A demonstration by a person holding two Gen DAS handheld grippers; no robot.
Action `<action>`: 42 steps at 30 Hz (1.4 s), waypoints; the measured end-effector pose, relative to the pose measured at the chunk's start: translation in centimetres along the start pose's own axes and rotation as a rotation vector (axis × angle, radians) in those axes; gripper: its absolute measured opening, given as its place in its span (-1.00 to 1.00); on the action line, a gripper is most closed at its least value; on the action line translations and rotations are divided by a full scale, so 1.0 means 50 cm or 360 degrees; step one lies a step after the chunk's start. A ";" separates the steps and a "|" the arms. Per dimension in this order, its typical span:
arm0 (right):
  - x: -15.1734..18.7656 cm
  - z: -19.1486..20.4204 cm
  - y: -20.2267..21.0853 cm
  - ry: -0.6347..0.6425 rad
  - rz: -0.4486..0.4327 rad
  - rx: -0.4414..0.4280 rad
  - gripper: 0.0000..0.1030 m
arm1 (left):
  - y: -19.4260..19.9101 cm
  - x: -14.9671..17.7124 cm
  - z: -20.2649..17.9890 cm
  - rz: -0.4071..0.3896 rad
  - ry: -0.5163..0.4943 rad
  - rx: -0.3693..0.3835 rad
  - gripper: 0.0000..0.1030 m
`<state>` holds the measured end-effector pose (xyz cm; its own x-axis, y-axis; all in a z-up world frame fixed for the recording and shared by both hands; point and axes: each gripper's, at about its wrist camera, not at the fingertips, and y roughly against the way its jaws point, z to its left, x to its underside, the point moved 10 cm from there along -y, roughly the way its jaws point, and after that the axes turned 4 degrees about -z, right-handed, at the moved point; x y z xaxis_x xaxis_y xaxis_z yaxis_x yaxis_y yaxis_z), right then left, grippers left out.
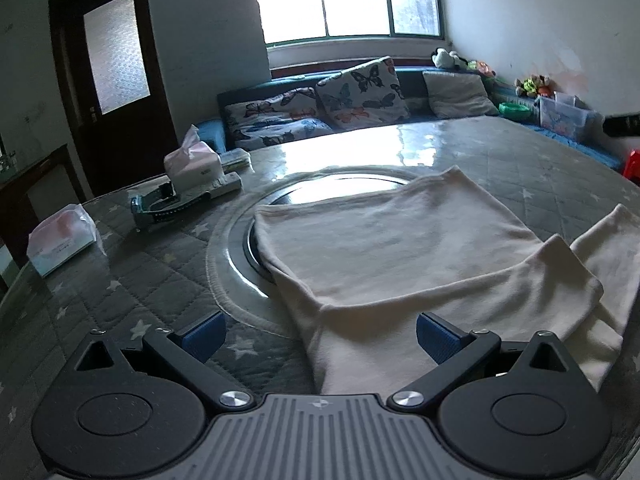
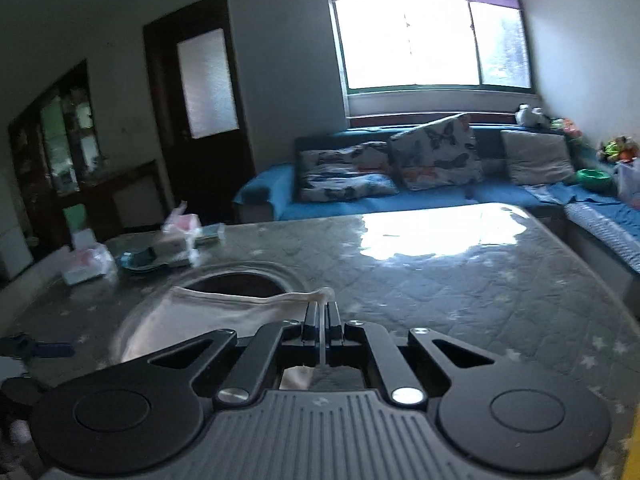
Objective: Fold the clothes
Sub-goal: 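Grasp the other sleeve cuff with the right gripper and fold it across the body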
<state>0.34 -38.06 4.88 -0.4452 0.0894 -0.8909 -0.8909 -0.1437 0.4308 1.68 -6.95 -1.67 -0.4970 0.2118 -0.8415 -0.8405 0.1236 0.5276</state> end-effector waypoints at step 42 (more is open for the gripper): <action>0.018 -0.054 0.048 -0.0238 -0.0040 -0.0028 -0.84 | 0.001 0.015 0.023 0.0026 0.0007 -0.0053 1.00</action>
<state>-1.93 -40.97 4.74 -0.4325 0.2385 -0.8695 -0.9007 -0.1566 0.4051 1.54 -5.68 -2.14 -0.5119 0.2091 -0.8332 -0.8388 0.0879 0.5374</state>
